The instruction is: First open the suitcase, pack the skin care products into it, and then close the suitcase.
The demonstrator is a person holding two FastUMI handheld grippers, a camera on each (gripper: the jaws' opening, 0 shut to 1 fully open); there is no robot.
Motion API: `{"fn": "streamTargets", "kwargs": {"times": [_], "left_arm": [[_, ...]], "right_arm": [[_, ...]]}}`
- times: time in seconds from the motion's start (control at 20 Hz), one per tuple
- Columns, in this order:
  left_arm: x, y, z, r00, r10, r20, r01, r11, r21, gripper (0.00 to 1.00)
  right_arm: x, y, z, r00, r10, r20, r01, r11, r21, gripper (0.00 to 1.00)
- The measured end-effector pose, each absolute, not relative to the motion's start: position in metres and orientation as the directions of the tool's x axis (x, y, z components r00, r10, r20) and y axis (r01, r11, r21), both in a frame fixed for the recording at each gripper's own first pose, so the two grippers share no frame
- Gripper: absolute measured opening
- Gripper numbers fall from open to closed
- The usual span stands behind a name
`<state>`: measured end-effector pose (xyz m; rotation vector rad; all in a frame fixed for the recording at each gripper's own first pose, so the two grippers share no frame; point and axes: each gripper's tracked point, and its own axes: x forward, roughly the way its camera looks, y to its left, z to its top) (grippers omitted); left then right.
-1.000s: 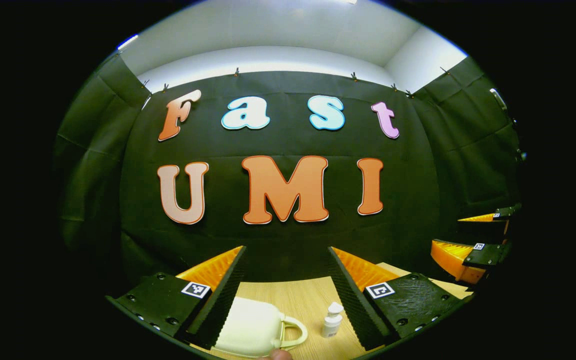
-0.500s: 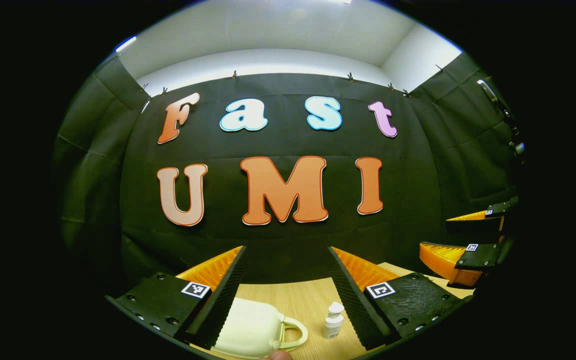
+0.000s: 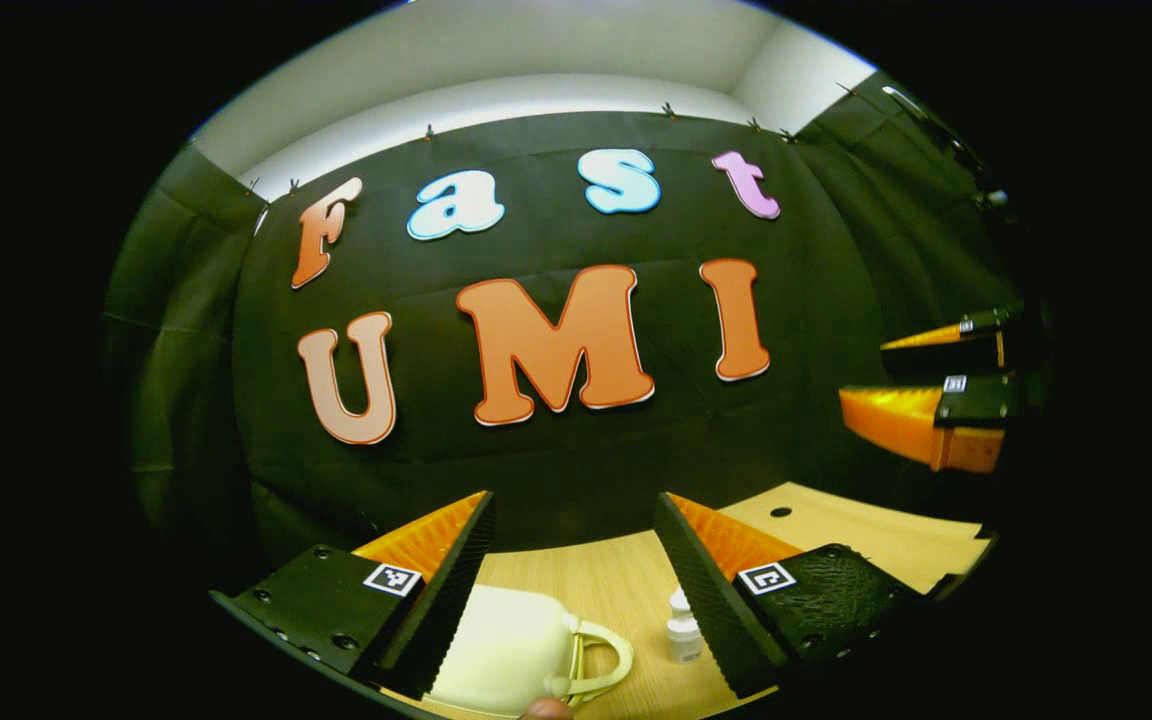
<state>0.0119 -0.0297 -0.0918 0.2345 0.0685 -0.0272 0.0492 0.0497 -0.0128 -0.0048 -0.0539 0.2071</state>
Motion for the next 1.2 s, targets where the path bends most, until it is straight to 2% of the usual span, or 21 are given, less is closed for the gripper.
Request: {"fn": "streamTargets", "kwargs": {"times": [0.15, 0.4, 0.75, 1.2], "left_arm": [[0.014, -0.026, -0.121, 0.993, 0.016, -0.121, 0.017, 0.964, 0.267, 1.0], [0.019, -0.017, -0.171, 0.977, 0.011, -0.211, 0.07, 0.925, 0.372, 0.99], [0.018, -0.027, -0.255, 0.925, -0.082, -0.372, 0.263, 0.843, 0.469, 0.99], [0.024, -0.007, -0.33, 0.868, -0.034, -0.496, 0.349, 0.751, 0.56, 0.99]], "right_arm": [[0.057, 0.049, -0.033, 0.972, 0.235, 0.017, -0.235, 0.972, 0.021, 0.95], [0.064, 0.044, -0.042, 0.978, 0.206, 0.006, -0.206, 0.978, 0.004, 0.95], [0.061, 0.031, -0.052, 0.993, 0.115, -0.025, -0.115, 0.993, -0.016, 0.95], [0.061, 0.019, -0.069, 0.993, 0.089, -0.073, -0.09, 0.996, -0.018, 0.95]]}}
